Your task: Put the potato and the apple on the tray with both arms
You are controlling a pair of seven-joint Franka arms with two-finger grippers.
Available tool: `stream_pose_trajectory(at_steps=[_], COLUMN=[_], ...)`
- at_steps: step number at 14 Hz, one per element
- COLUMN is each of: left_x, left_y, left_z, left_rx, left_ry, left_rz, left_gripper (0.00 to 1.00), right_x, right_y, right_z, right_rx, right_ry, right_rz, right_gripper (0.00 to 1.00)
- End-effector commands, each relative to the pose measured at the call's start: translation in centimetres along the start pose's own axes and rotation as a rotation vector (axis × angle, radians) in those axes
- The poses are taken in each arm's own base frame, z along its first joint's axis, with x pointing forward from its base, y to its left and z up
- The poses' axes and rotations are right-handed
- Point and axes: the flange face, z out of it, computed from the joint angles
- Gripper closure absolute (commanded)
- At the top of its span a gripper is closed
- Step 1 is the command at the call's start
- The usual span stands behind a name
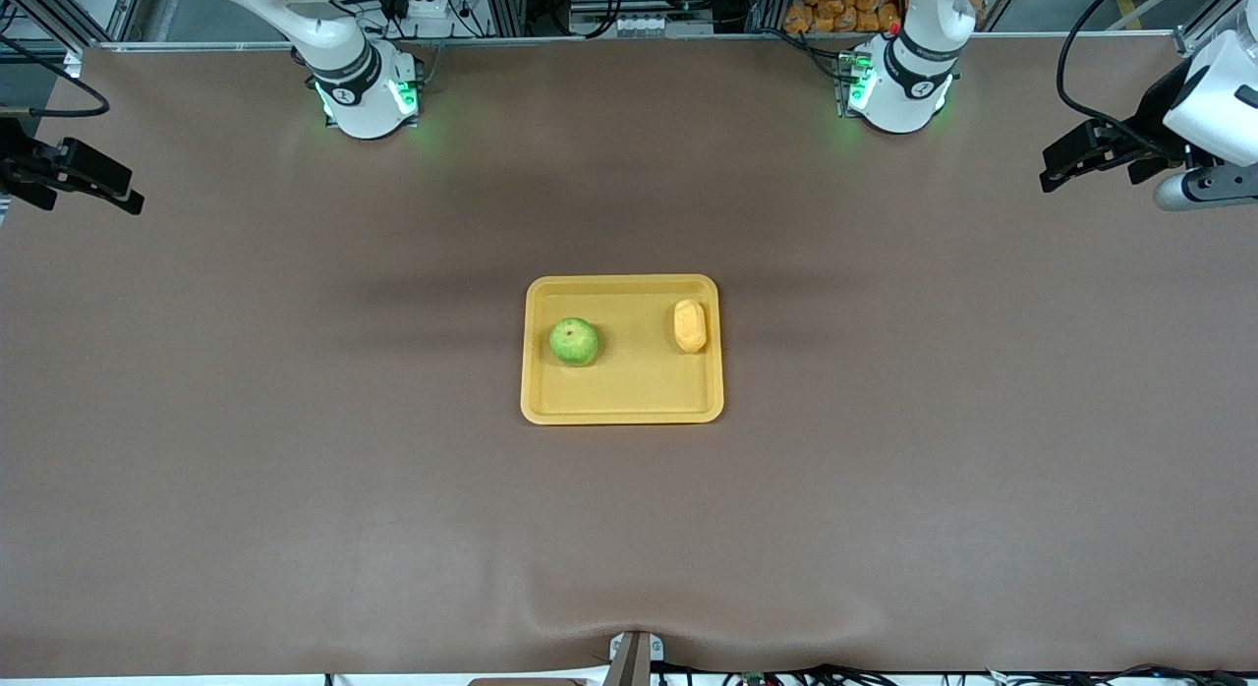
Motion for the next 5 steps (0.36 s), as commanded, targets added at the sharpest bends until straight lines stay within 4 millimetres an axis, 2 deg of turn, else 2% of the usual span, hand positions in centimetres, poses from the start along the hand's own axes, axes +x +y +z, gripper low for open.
stream_pose_trajectory(at_steps=[1, 5], left_x=[-0.35, -0.31], left_y=[-0.11, -0.01], left_z=[-0.70, -0.55], left_rx=[0.000, 0.001], left_ry=[0.003, 0.001], left_rz=[0.008, 0.008], left_gripper=[0.00, 0.00], right_x=[0.14, 0.13], right_y=[-0.62, -0.72], right_z=[-0.40, -0.40], right_rx=[-0.007, -0.005], right_ry=[-0.002, -0.002], right_rz=[0.003, 0.001], right_gripper=[0.00, 0.00])
